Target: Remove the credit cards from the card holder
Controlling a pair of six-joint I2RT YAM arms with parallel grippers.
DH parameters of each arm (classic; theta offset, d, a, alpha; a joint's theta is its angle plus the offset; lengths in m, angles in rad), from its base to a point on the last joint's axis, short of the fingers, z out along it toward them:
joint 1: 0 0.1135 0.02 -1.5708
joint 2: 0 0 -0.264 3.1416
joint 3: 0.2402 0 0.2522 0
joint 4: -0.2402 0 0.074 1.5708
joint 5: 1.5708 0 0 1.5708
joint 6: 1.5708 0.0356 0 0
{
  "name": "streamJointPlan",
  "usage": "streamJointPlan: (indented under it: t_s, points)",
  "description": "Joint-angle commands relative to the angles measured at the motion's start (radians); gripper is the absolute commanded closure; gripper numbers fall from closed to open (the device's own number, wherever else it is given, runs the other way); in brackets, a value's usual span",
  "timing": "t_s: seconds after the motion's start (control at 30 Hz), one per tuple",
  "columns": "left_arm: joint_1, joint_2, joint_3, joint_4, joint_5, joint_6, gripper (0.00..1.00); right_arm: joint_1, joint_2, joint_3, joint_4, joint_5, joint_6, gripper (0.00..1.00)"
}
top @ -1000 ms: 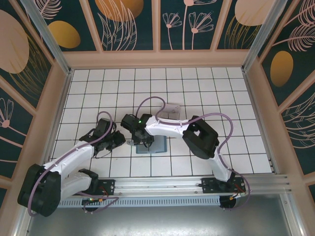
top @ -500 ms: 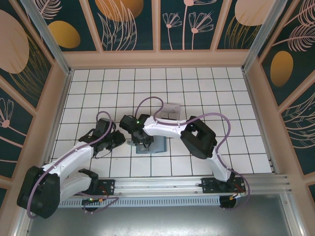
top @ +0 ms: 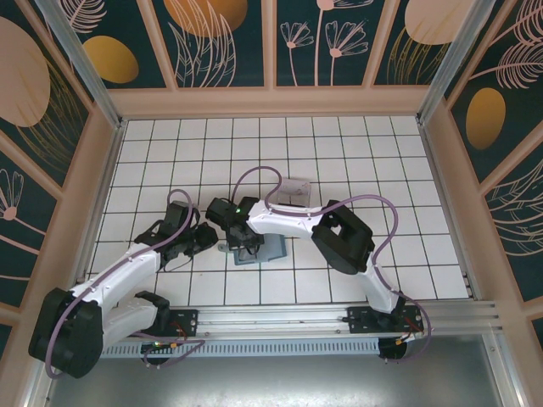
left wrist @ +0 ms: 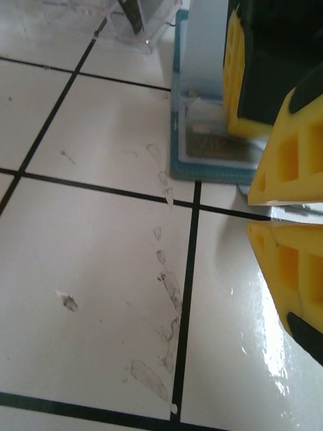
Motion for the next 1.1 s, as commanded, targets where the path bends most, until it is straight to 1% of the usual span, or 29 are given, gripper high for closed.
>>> streamJointPlan:
  t_s: [0.0,0.27,0.57,0.73,0.93,1.07]
  points:
    - [0.007,-0.013,0.034,-0.005,0.024,0.027,0.84,0.004,-0.051,-0.016,0.042,-0.003,-0.021,0.90]
    - [0.007,-0.019,0.050,0.009,0.033,0.030,0.85,-0.006,-0.092,-0.087,0.135,-0.056,-0.030,0.91]
    - [0.007,-0.047,0.053,0.045,0.081,0.026,0.86,-0.019,-0.154,-0.160,0.230,-0.089,-0.064,0.91]
    - [0.007,-0.067,0.048,0.046,0.112,0.023,0.86,-0.041,-0.195,-0.230,0.305,-0.171,-0.068,0.91]
    - [0.007,-0.071,0.038,0.043,0.159,0.045,0.88,-0.073,-0.265,-0.351,0.452,-0.283,-0.080,0.92]
    - [0.006,-0.071,0.008,0.074,0.184,0.023,0.90,-0.085,-0.291,-0.391,0.496,-0.322,-0.104,0.94]
